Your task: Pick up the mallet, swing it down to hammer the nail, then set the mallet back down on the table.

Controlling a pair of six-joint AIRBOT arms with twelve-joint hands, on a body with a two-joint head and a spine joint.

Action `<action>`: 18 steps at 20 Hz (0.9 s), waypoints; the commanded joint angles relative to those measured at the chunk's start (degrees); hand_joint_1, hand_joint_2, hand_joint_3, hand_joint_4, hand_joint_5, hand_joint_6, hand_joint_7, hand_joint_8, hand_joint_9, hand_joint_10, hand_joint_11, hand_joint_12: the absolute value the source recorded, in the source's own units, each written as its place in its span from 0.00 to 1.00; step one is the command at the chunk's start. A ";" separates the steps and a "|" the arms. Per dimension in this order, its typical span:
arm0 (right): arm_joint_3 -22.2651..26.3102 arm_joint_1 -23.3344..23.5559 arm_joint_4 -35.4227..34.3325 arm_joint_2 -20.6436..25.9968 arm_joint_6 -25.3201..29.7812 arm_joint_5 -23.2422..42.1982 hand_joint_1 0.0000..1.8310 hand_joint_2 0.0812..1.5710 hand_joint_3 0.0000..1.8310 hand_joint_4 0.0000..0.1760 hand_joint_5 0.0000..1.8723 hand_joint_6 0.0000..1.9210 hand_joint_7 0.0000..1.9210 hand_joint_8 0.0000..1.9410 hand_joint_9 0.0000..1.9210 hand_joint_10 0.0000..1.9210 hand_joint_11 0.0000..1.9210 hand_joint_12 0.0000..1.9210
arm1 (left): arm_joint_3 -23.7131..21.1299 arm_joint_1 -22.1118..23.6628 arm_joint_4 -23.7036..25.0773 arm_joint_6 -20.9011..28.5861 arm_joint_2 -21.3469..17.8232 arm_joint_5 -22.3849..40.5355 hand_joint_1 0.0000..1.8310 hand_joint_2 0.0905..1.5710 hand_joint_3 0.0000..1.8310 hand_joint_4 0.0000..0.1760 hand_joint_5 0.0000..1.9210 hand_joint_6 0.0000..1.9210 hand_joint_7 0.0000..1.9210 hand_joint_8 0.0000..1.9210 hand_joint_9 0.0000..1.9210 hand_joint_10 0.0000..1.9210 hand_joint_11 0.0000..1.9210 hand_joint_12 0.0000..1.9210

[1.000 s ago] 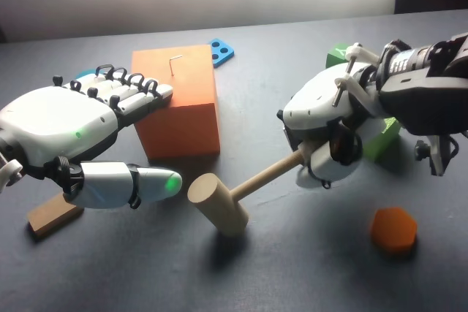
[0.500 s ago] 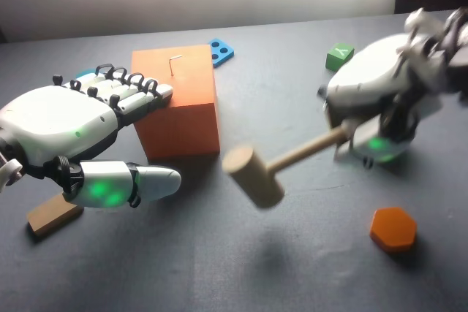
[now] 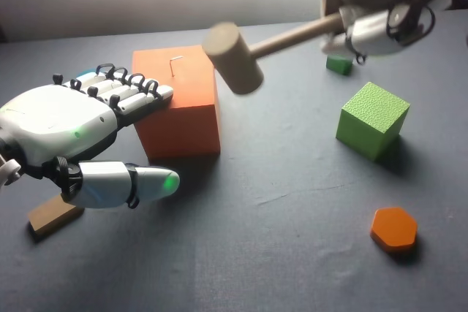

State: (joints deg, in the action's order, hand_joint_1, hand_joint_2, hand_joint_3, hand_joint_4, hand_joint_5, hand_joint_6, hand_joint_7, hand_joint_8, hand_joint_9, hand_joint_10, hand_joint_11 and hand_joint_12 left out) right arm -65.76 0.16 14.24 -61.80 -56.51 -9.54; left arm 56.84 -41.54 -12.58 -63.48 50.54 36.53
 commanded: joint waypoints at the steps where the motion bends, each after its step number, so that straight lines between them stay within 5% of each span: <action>1: -0.35 0.59 0.55 0.56 -1.78 10.76 0.27 0.96 0.00 1.00 0.68 1.00 0.80 1.00 0.82 1.00 0.84 1.00 | 0.30 0.68 0.62 0.15 -0.51 3.73 0.00 0.72 0.00 0.00 0.05 0.00 0.04 0.00 0.04 0.00 0.00 0.11; 3: -0.36 -0.13 0.55 0.59 -6.18 15.63 0.29 0.95 0.00 1.00 0.68 1.00 0.79 1.00 0.82 1.00 0.82 1.00 | 0.33 1.00 1.29 0.15 -0.57 2.97 0.00 0.72 0.00 0.00 0.04 0.00 0.04 0.00 0.03 0.00 0.00 0.10; 10: -0.45 -0.74 -3.50 0.26 -9.01 19.39 0.28 0.95 0.00 1.00 0.67 1.00 0.79 1.00 0.82 1.00 0.82 1.00 | 0.72 0.80 1.37 0.15 -0.47 2.32 0.00 0.73 0.00 0.00 0.05 0.00 0.05 0.00 0.04 0.00 0.00 0.12; 14: 0.73 -6.34 -36.98 -0.81 -43.28 39.76 0.27 0.95 0.00 1.00 0.68 1.00 0.80 1.00 0.82 1.00 0.84 1.00 | 0.86 0.80 1.37 0.15 -0.30 2.16 0.00 0.73 0.00 0.00 0.04 0.00 0.04 0.00 0.03 0.00 0.00 0.11; 18: 0.82 -5.11 -67.56 -2.48 -60.17 35.18 0.28 0.95 0.00 1.00 0.68 1.00 0.80 1.00 0.82 1.00 0.84 1.00 | 1.12 0.78 1.37 0.15 0.00 1.79 0.00 0.73 0.00 0.00 0.05 0.00 0.04 0.00 0.03 0.00 0.00 0.10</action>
State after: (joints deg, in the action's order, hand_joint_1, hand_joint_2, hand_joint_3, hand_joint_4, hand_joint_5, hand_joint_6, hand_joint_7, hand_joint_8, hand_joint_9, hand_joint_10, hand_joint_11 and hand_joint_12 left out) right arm -65.10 -5.61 -54.30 -64.58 -116.57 21.63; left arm 57.76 -40.95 -11.29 -63.44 50.52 34.76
